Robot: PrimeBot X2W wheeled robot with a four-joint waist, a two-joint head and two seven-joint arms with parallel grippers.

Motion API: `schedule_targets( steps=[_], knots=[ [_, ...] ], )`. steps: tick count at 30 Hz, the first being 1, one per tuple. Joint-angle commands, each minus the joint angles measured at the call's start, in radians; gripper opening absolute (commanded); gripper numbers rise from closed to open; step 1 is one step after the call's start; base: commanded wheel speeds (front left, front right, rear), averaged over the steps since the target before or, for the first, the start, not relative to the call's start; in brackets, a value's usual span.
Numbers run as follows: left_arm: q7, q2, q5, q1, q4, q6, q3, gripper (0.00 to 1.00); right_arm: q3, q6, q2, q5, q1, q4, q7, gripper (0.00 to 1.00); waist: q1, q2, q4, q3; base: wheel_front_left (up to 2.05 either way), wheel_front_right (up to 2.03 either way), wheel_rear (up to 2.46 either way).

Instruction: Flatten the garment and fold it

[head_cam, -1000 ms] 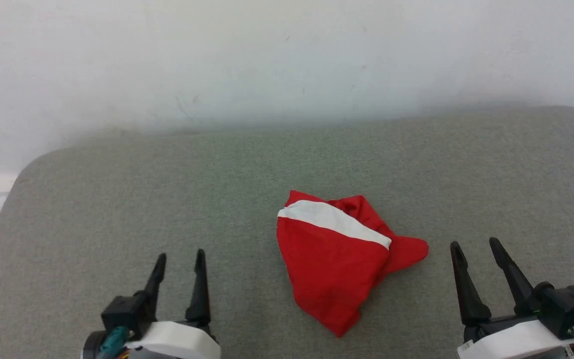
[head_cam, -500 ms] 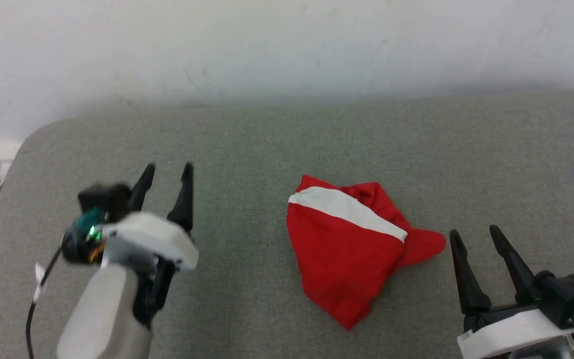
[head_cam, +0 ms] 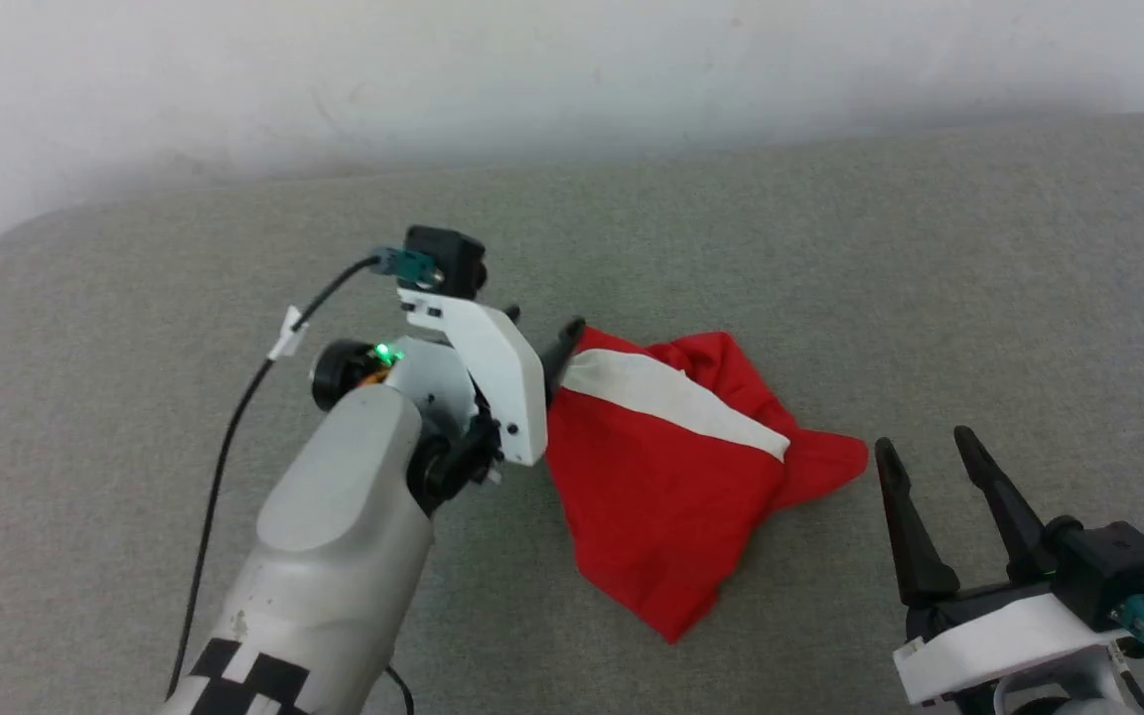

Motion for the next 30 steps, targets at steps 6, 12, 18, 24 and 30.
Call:
schedule_targets(
  steps=[6,12,18,24,30],
  knots=[
    [0.117,-0.029,-0.082,-0.043,0.192,-0.015,-0.094,1.0,0.013,-0.001,0.002,0.011,-0.023,0.022,-0.007,1.0,-0.0002,0.0001,-0.047,0.018,0.0,0.0,0.0],
    [0.07,-0.034,-0.119,-0.063,0.254,-0.016,-0.14,0.0,0.006,-0.001,0.002,0.016,-0.022,0.033,-0.012,1.0,-0.0002,0.0001,-0.051,0.01,0.0,0.0,0.0],
    [-0.128,-0.021,-0.086,-0.113,0.226,-0.016,-0.147,0.0,0.001,-0.001,0.002,0.02,-0.013,0.043,-0.011,1.0,-0.0002,0.0001,-0.025,-0.023,0.0,0.0,0.0],
    [-0.249,0.05,-0.074,-0.053,0.129,0.015,-0.117,0.0,-0.013,-0.001,0.002,0.027,0.009,0.043,-0.012,1.0,-0.0002,0.0001,0.008,-0.06,0.0,0.0,0.0],
    [-0.361,0.147,-0.078,0.119,-0.048,0.124,-0.047,0.0,-0.021,-0.001,0.002,0.032,0.019,0.034,-0.015,1.0,-0.0002,0.0001,0.02,-0.071,0.0,0.0,0.0]
  ],
)
